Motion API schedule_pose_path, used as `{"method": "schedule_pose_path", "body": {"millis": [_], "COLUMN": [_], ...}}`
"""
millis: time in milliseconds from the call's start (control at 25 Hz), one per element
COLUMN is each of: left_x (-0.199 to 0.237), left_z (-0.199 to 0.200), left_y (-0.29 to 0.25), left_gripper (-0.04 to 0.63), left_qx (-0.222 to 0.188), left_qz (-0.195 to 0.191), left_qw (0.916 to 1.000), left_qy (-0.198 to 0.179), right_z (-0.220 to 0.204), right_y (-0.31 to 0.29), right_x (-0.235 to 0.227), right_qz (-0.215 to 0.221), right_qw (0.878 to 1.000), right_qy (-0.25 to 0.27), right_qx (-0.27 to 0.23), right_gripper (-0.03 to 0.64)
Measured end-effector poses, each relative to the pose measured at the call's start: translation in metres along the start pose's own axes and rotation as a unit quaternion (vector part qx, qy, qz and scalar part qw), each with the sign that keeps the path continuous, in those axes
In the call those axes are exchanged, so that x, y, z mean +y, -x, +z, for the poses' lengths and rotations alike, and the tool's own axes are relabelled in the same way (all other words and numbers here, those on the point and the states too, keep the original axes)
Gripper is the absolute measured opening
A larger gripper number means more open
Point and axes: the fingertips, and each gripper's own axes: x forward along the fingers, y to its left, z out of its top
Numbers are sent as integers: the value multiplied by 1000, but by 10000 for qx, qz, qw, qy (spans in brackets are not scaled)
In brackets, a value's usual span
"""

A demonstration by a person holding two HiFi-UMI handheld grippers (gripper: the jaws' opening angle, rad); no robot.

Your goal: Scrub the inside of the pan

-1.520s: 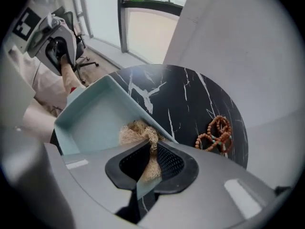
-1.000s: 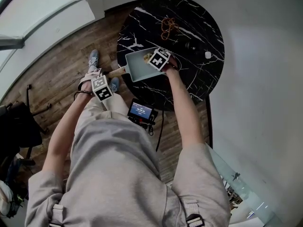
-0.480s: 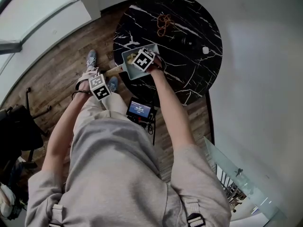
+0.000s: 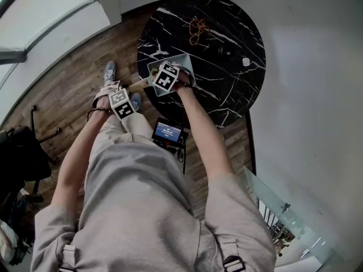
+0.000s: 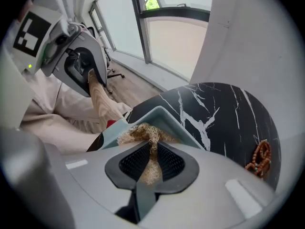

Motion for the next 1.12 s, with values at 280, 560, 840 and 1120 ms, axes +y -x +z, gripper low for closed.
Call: {"method": "schedule_pose_path", "body": {"millis": [280, 560, 840, 1120], "left_x": [1, 1, 1, 2], "left_z": [-1, -1, -1, -1], "left_y": [-1, 0, 0, 1], "left_gripper": [130, 130, 130, 130], "left_qx": [60, 92, 147, 132], "left_qz": [-32, -65, -57, -29], "left_qw": [10000, 9999, 9999, 9999], "left_qy": [-43, -66, -68, -51], "right_z": [-3, -1, -12, -33], "right_y": [26, 4, 0, 3], "right_x": [-7, 3, 24, 12], "right_qz": [-359, -432, -29, 32], "right_qw": [9732, 9857, 9985, 9984], "right_qy": [-1454, -1213, -188, -474], "right_qx": [-1745, -1089, -511, -305], "right_gripper": [163, 150, 129, 123]}}
